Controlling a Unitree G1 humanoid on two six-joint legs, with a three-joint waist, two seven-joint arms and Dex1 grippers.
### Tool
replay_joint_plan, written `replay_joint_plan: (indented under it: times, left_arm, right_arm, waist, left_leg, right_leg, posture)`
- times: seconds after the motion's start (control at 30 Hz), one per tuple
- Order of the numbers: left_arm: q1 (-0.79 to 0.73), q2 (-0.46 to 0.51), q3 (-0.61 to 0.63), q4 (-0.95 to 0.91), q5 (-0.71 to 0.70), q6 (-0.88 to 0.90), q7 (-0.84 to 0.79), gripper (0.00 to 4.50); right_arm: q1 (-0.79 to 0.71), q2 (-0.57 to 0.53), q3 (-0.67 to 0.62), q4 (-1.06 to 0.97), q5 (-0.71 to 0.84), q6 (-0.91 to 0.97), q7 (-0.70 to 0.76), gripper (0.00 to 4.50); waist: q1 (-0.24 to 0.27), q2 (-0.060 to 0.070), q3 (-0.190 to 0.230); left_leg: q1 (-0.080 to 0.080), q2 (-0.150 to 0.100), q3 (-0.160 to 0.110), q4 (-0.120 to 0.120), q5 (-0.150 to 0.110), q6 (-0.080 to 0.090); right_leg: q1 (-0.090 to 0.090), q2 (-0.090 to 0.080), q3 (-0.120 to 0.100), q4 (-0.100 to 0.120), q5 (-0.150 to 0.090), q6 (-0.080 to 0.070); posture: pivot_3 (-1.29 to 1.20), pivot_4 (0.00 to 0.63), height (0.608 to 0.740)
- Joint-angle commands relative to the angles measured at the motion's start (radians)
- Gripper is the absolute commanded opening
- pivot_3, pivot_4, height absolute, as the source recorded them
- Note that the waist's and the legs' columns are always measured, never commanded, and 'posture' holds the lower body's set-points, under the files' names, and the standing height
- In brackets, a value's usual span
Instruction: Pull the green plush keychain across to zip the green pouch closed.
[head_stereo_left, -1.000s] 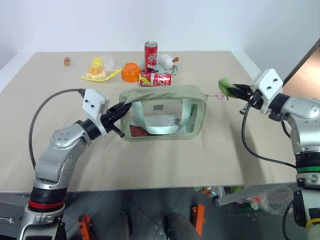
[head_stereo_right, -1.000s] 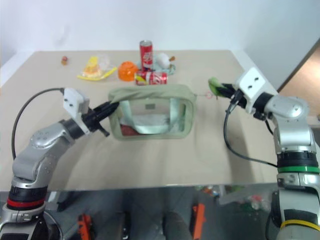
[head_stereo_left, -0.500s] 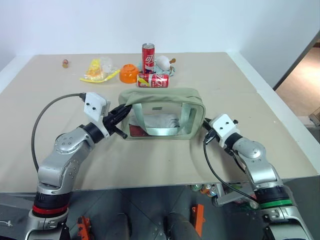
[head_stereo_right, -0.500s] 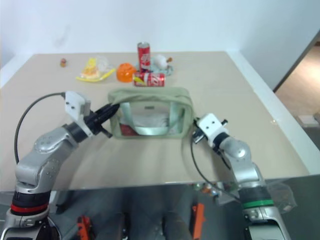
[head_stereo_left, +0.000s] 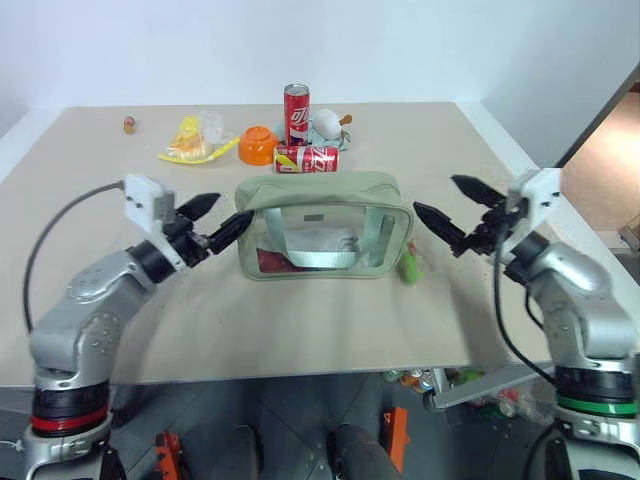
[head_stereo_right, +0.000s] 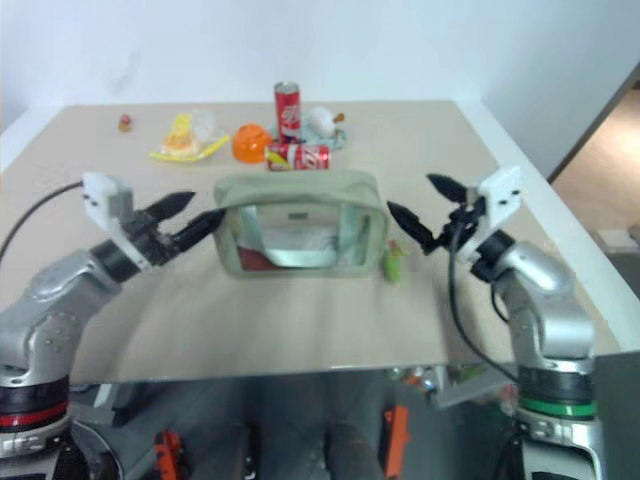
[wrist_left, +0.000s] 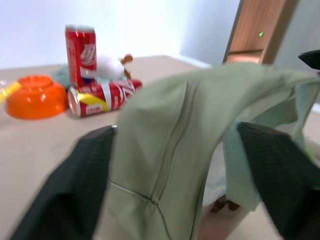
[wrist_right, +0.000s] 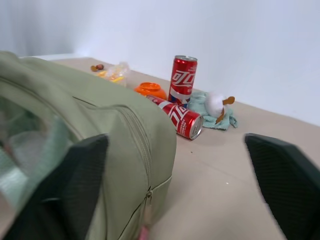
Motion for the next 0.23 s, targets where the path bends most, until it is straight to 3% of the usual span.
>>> replay_joint_plan:
  times: [0.03, 0.23]
  left_arm:
    - [0.118, 0.060, 0.063, -0.071, -0.004, -0.009, -0.042, 4.47]
    - [0.306, 0.101, -0.038, -0.131, 0.186, -0.112, -0.047, 4.47]
  right_arm:
    - [0.068, -0.056, -0.062, -0.118, 0.083, 0.082, 0.036, 4.50]
    - [0.281, -0.061, -0.018, -0.292, 0.080, 0.100, 0.054, 4.50]
  waist:
    - [0.000, 0.000, 0.000]
    - [0.003, 0.000, 0.000]
  left_leg:
    - [0.000, 0.000, 0.000, -0.001, 0.000, 0.000]
    - [0.000, 0.000, -0.001, -0.001, 0.000, 0.000]
  right_leg:
    - [0.000, 0.000, 0.000, 0.000, 0.000, 0.000]
    - [0.000, -0.001, -0.001, 0.000, -0.002, -0.002]
  posture:
    - [0.00, 0.150, 0.740]
    - [0.00, 0.150, 0.740]
